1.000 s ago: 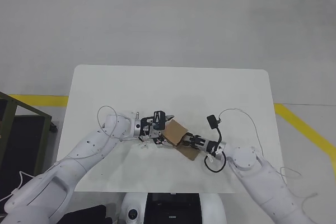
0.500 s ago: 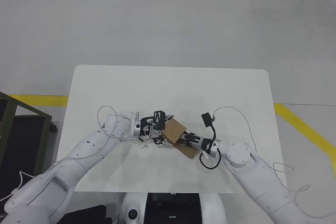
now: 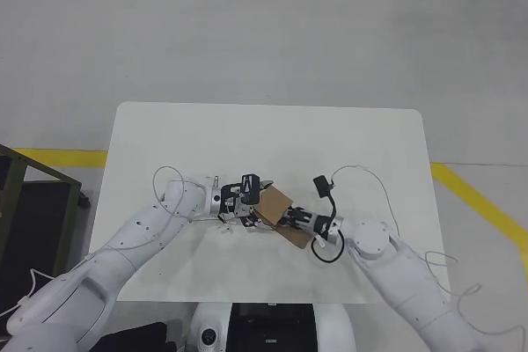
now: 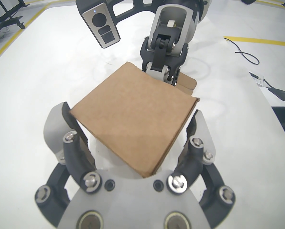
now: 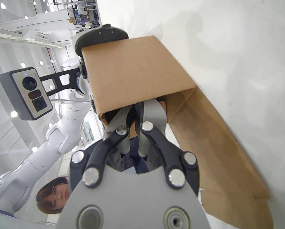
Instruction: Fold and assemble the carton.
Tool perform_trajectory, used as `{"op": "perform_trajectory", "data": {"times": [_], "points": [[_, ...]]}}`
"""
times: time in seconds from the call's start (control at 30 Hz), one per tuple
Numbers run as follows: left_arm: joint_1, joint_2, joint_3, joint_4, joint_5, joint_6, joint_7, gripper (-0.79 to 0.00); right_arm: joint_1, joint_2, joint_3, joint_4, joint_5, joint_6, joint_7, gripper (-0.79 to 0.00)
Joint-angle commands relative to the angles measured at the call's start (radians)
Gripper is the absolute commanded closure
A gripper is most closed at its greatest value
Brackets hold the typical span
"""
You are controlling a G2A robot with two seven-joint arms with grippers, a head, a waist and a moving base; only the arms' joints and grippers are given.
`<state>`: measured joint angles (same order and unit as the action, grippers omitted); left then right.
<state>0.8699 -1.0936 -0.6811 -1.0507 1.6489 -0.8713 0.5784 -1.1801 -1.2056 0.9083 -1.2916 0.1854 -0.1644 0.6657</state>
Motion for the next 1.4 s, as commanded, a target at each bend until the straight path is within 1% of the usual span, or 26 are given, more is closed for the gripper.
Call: {"op": "perform_trajectory", "data": {"times": [0.0,0.27,0.43,0.63,0.83,0.97,1.07,1.1,1.13,1.23,1.27,1.37], "points": [[0.000,0.000,0.000,0.000,0.000,0.000,0.000,-0.785,0.003,-0.001,0.000,0.002,-0.002,-0.001,0.003,0.000],[0.000,0.000,0.000,0.000,0.000,0.000,0.000,-0.785,0.006,0.000,0.015,0.005,-0.009,-0.006,0.018,0.000],[0.000,0.000,0.000,0.000,0.000,0.000,0.000,-0.785,-0.029,0.014,0.054,-0.035,-0.033,-0.007,0.028,0.000],[0.000,0.000,0.000,0.000,0.000,0.000,0.000,-0.785,-0.096,0.043,0.138,-0.118,-0.075,0.023,0.037,0.000],[0.000,0.000,0.000,0.000,0.000,0.000,0.000,-0.785,-0.171,0.074,0.233,-0.226,-0.144,0.098,0.059,0.000],[0.000,0.000,0.000,0.000,0.000,0.000,0.000,-0.785,-0.247,0.094,0.295,-0.329,-0.193,0.142,0.073,0.000],[0.000,0.000,0.000,0.000,0.000,0.000,0.000,-0.785,-0.316,0.109,0.345,-0.402,-0.245,0.176,0.060,0.000],[0.000,0.000,0.000,0.000,0.000,0.000,0.000,-0.785,-0.337,0.113,0.359,-0.420,-0.265,0.186,0.056,-0.009],[0.000,0.000,0.000,0.000,0.000,0.000,0.000,-0.785,-0.356,0.116,0.372,-0.434,-0.277,0.193,0.049,-0.092],[0.000,0.000,0.000,0.000,0.000,0.000,0.000,-0.785,-0.392,0.122,0.390,-0.443,-0.304,0.206,0.040,-0.151],[0.000,0.000,0.000,0.000,0.000,0.000,0.000,-0.785,-0.395,0.123,0.391,-0.438,-0.308,0.204,0.038,-0.160],[0.000,0.000,0.000,0.000,0.000,0.000,0.000,-0.785,-0.398,0.122,0.386,-0.418,-0.306,0.195,0.030,-0.151]]}}
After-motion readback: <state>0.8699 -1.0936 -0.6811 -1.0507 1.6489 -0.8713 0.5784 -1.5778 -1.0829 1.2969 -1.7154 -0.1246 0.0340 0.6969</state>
